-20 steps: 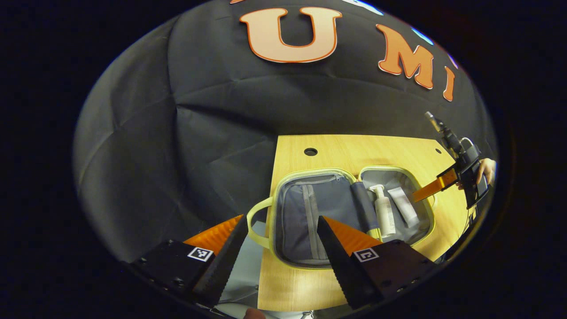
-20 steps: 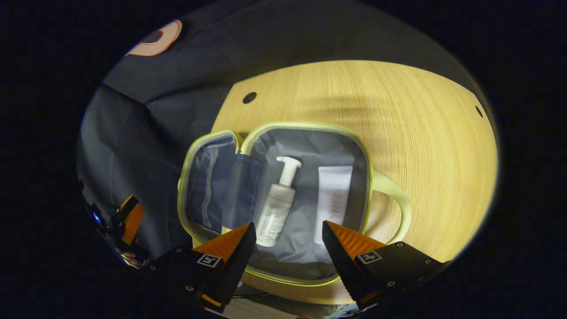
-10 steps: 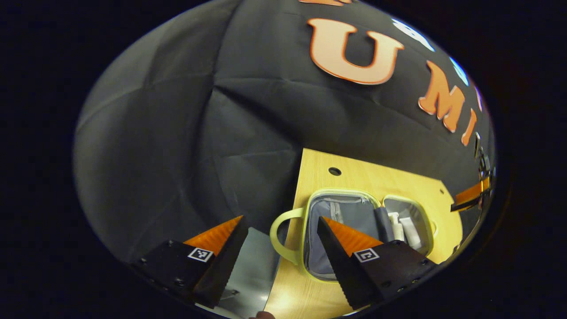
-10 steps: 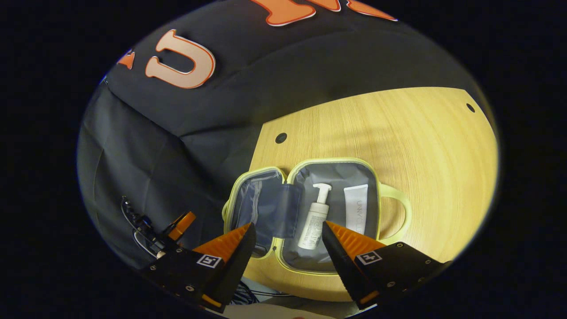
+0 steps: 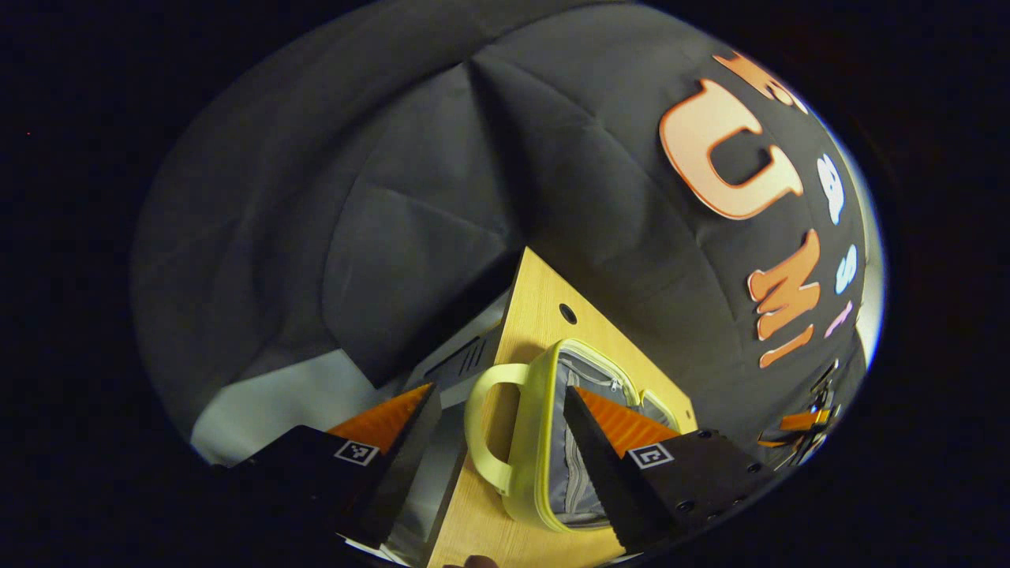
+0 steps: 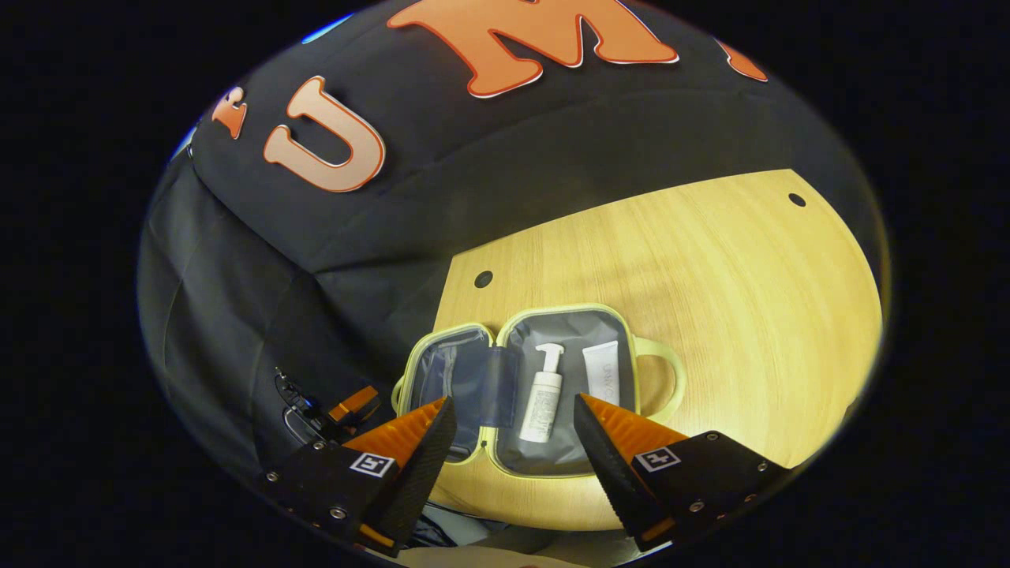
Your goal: First open the suitcase, pack the skin care products into it, and then close the suitcase.
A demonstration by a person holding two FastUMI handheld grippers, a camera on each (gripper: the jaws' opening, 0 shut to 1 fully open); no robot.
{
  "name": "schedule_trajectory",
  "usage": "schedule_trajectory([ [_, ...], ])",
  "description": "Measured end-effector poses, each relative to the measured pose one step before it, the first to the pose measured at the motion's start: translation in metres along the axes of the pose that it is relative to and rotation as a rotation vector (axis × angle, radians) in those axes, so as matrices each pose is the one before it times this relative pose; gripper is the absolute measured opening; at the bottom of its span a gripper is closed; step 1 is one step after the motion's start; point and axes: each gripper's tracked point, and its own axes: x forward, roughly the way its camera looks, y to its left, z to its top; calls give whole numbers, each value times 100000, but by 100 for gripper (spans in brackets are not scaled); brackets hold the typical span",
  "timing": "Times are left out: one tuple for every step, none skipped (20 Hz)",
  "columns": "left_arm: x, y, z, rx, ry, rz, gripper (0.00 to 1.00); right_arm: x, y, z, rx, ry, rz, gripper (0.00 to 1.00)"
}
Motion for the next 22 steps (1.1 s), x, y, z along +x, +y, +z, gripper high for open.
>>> schedule_trajectory([
  [479,843,-236,-3544,-443,-762,99,-219,-221,-309,37,362,-1163,95],
  [613,735,-180,-3131,91,-241,99,-187,-266,-294,692,485,-1428,95],
  [580,713,-318,-3279,-305,-826,98,-282,-109,-311,1249,750,-778,95],
  [556,300,-330,-3908,-230,-1448,99,-250,-78,-110,1597,484,-485,95],
  [363,175,-402,-3778,-207,-1562,98,-245,-55,-55,1384,397,-357,95],
  [170,227,-168,-2930,3,-1171,98,-113,-140,-20,808,7,-635,95],
  [285,209,-233,-2163,-255,-1103,98,-166,-200,116,271,8,-752,95],
  [196,99,-190,-1458,256,-1470,98,-86,-226,-18,46,95,-882,95],
  [305,259,490,-827,1234,-1284,97,-18,-149,-76,72,204,-658,95],
  [630,-62,-212,-272,1587,-1028,95,-115,-123,3,45,357,-465,95],
  [541,-235,-239,464,1523,-961,93,-27,-109,-79,62,235,-256,95],
  [584,60,-140,647,773,-235,90,-61,-50,-37,158,208,-48,95],
  [313,-37,20,997,428,-1444,78,-156,-38,-8,209,-3,105,95],
  [-10,175,370,-235,-1089,1589,57,-77,-90,-2,87,-163,-33,95],
  [542,-401,-73,-1038,286,746,37,-87,-168,-74,-50,-125,-73,95],
  [-741,-868,181,-351,-1339,-1524,16,-78,-202,99,-278,-236,-152,95],
  [-702,-345,39,1235,-488,625,10,-117,-177,51,-450,-445,-350,95],
  [-122,-371,79,2962,494,3113,10,-32,-242,50,-523,-465,-228,95],
  [-941,-807,177,4451,-50,1519,5,-38,-246,93,-632,-541,-101,96],
  [-373,-793,309,5346,-860,2032,5,-39,-191,110,-669,-527,5,95],
  [-434,-1139,365,5753,-1124,1669,5,-190,-187,99,-753,-654,-54,95],
  [-984,-1480,672,5467,-1504,709,5,-125,-267,141,-845,-1084,-192,95],
])
